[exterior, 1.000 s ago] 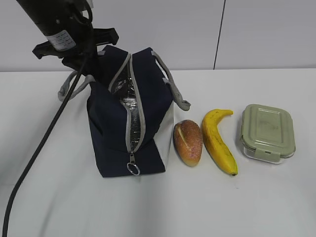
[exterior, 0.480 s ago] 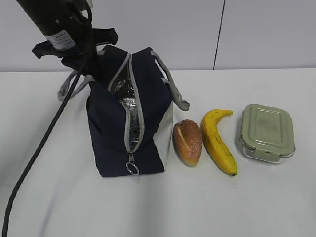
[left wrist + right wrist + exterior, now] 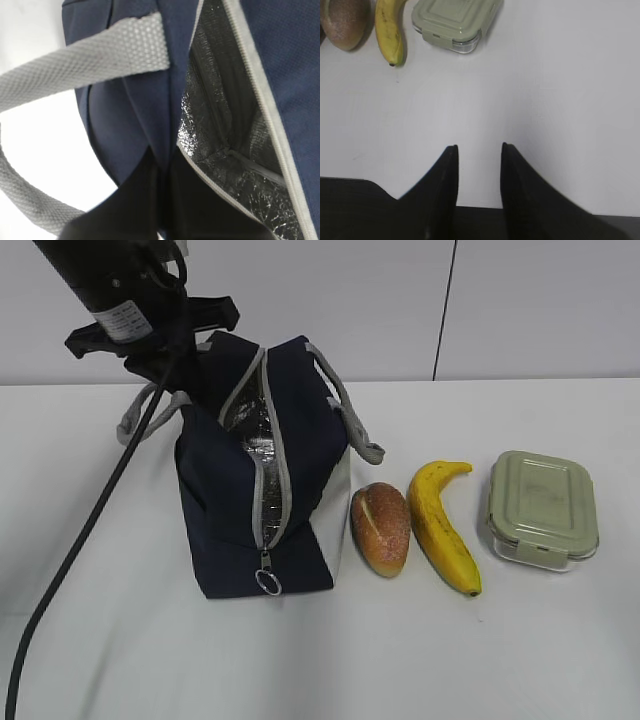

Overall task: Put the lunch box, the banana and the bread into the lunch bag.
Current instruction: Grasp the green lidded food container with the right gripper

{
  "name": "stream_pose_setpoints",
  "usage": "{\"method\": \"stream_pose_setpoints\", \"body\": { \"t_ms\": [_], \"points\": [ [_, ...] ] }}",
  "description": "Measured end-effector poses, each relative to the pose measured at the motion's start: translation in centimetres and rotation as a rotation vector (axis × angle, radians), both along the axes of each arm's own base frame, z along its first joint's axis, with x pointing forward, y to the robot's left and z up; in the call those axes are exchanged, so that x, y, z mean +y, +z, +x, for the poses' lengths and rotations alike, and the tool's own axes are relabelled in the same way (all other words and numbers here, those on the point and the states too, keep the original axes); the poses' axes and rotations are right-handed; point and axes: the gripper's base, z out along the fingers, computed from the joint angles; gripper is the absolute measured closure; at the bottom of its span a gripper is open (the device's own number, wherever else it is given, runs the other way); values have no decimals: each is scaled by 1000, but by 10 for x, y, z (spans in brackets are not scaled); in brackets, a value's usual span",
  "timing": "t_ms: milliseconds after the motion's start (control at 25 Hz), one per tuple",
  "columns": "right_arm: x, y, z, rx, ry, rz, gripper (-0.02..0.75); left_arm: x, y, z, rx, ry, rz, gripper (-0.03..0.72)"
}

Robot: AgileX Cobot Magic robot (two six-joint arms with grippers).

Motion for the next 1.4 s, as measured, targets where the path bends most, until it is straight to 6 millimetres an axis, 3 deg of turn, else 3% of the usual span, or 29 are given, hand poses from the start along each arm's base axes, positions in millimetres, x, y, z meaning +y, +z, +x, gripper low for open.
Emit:
{"method": "stream_pose_setpoints", "body": {
  "t_ms": [200,480,840,1120,1400],
  "points": [
    [8,-6,58,104,6,20,506,0,0,0,0,0,0,687],
    [11,-20,122,167,-18,48,506,0,0,0,-1,0,0,687],
    [0,-39,186,249,-50,207,506,0,0,0,0,0,0,687],
    [-24,-52,233,278,-35,420,506,0,0,0,0,0,0,687],
    [-60,-64,261,334,-54,492,506,0,0,0,0,0,0,688]
  ]
}}
